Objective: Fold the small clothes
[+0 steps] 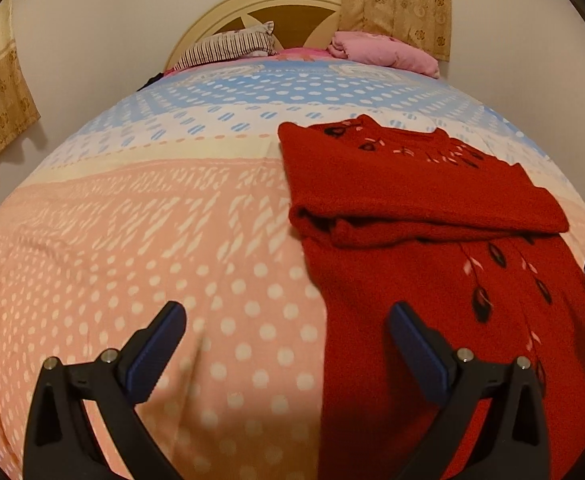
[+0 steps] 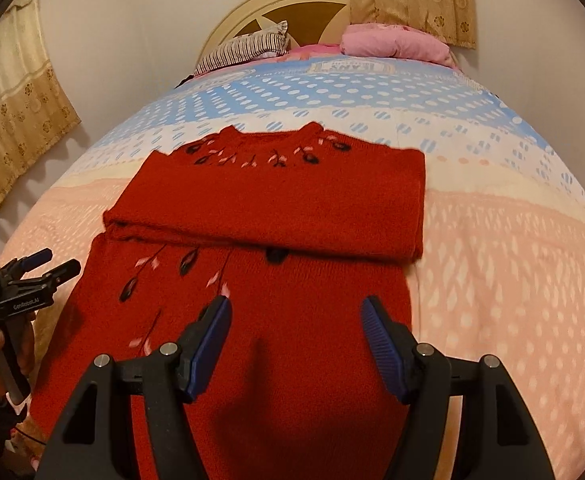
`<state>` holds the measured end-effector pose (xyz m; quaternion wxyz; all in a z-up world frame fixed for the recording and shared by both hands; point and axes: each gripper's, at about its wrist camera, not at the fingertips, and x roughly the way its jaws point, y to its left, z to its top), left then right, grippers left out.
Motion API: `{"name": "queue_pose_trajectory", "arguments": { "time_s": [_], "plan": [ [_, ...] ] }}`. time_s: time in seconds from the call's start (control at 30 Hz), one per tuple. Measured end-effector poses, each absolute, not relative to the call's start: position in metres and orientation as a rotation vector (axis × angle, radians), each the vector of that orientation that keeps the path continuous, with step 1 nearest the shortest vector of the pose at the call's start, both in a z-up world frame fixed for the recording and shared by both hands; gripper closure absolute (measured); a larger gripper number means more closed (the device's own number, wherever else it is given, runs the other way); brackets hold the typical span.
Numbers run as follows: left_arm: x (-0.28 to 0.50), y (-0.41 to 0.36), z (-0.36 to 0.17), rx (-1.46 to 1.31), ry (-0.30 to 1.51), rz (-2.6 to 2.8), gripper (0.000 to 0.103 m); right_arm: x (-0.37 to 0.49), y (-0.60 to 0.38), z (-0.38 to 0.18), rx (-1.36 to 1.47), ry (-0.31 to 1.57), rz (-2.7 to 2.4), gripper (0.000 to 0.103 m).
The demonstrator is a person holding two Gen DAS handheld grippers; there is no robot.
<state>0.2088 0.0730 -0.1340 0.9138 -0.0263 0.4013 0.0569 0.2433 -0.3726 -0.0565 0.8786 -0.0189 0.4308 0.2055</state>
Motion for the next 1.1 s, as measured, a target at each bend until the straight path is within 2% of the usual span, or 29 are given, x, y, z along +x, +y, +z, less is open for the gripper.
{"name": "queue_pose_trajectory", "arguments": {
  "time_s": [0.6, 1.1],
  "plan": [
    [0.139, 0.054, -0.139, 0.002, 0.864, 0.037, 0.000, 0.164, -0.380, -0.084, -0.059, 0.947, 0.442, 0.035],
    [0.099, 0.057, -0.150, 0.002, 0.903, 0.012, 0.000, 0.117, -0.393, -0.086, -0.126, 0.943, 0.425, 0.034]
  ]
}}
